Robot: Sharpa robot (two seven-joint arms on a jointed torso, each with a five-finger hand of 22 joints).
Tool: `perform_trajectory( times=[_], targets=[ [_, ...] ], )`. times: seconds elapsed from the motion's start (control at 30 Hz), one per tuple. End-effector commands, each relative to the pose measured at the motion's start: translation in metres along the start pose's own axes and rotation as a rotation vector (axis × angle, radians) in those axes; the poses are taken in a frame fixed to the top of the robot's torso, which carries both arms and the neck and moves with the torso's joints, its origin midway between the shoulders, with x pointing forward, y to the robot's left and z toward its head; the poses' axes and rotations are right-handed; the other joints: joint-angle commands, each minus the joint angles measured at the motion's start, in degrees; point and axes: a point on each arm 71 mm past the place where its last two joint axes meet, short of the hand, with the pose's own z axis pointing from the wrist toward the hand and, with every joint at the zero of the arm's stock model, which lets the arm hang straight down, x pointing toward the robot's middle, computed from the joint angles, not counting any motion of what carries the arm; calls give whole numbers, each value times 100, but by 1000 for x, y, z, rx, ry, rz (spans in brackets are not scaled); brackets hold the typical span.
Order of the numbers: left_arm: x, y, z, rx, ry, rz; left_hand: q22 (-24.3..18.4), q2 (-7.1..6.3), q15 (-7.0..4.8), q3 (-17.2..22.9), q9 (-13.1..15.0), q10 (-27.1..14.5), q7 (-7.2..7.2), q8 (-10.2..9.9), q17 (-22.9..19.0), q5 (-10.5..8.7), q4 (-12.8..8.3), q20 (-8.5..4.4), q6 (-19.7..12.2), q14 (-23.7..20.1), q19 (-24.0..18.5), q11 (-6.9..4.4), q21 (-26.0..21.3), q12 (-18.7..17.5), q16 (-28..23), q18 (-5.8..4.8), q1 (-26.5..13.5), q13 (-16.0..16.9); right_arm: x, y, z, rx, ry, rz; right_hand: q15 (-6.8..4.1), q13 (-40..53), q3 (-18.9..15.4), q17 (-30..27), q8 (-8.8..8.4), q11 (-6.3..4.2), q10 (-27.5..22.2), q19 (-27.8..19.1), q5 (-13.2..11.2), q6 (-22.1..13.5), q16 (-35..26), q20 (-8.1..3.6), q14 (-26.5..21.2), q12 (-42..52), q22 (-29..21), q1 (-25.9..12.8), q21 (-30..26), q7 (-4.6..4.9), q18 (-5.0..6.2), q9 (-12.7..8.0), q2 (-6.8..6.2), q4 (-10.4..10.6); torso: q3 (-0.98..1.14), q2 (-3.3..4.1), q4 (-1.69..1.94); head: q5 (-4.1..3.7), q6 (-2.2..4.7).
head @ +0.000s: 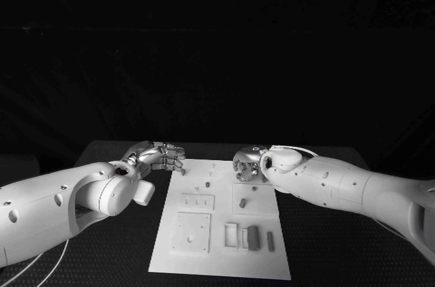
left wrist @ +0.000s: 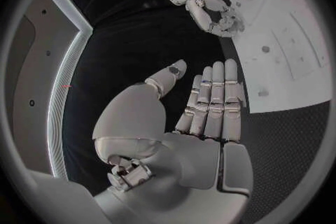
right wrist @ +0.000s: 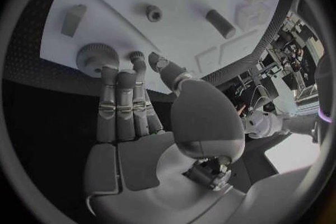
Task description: Assemble the parts on the task board
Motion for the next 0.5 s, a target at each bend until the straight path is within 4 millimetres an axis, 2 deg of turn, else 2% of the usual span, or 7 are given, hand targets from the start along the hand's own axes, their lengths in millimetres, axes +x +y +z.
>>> perform_trajectory(
  times=[0.03, 0.27, 0.5],
  targets=[
    [2, -2, 0, 11, 18, 2, 10, -6, 10, -34, 8, -49, 75, -38, 8, -25, 8, -5, -50, -19, -19, -8, -20, -40, -34, 100, -75, -7, 1, -2, 0, 11, 10, -21, -20, 80, 48, 7, -38, -15, -23, -32, 27, -49, 45, -30, -25, 8, 147, -56, 55, 4, 118, -16, -21, -5, -3, 42, 5, -10, -3],
    [2, -2, 1, 11, 19, 3, 12, -7, 10, -35, 11, -50, 74, -42, 12, -26, 13, -5, -53, -18, -19, -7, -21, -44, -37, 101, -80, -6, 1, -6, -1, 22, 8, -23, -30, 244, 69, 24, -59, -26, 7, -37, 26, -40, 125, -41, -15, 0, 146, -76, 142, -7, 118, -27, 10, -2, -7, 68, 8, -18, -7],
    [2, -2, 2, 10, 17, 3, 19, -10, 9, -36, 14, -62, 78, -57, 23, -25, 24, -5, -69, -16, -18, -1, -23, -60, -43, 102, -88, -6, 2, -7, -1, 21, 20, -14, -37, 364, 87, 27, -57, -33, 11, -59, 26, 4, 169, -46, -32, -34, 142, -126, 195, -15, 118, -34, 100, 4, -17, 102, 11, -22, 4]
  ],
)
